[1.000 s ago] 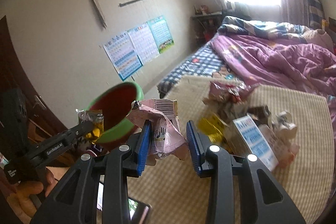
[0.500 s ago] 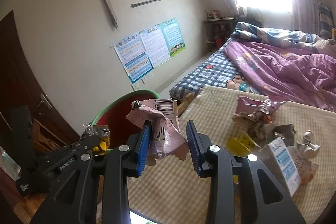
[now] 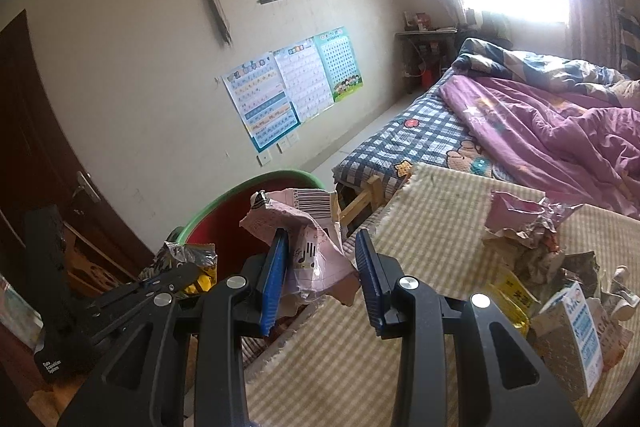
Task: Collect trash
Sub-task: 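Carry the yellow wrapper and pink wrapper over the red bucket with both grippers, then open both grippers over the red bucket to drop the wrappers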
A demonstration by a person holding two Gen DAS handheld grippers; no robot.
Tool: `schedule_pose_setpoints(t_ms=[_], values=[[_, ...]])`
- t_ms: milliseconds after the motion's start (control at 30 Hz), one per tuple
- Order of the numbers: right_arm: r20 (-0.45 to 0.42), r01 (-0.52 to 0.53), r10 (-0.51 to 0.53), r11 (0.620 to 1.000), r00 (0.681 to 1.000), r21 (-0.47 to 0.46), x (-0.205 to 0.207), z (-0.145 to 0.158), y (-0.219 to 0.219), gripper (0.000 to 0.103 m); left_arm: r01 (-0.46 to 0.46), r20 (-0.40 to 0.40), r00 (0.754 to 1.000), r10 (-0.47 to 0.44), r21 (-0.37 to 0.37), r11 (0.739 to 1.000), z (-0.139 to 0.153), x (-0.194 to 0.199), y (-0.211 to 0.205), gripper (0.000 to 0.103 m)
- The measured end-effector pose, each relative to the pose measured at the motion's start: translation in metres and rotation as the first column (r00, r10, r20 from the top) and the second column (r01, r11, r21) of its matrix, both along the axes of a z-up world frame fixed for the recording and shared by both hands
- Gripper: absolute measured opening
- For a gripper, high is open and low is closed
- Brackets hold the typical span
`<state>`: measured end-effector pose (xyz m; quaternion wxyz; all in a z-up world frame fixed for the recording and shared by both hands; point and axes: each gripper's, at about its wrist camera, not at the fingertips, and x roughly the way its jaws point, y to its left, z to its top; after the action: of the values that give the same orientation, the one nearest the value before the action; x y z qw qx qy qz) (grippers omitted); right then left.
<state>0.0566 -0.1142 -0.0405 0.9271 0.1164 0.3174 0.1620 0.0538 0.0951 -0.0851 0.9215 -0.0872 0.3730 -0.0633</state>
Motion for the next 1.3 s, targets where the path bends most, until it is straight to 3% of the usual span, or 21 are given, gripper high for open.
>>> schedule_pose_setpoints(t_ms=[933, 1300], values=[[-0.074, -0.056, 0.055, 0.998, 0.996, -0.009, 0.056, -0.030, 0.063, 0.034, 0.015, -0.076, 0.997, -0.015, 0.006, 1.000, -0.025, 0.046, 0.020, 0.008], [-0.091, -0.084, 0.083, 0.996, 0.992, -0.008, 0.071, -0.039, 0.068, 0.034, 0.000, -0.094, 0.996, 0.002, 0.017, 1.000, -0.028, 0.052, 0.019, 0.008]])
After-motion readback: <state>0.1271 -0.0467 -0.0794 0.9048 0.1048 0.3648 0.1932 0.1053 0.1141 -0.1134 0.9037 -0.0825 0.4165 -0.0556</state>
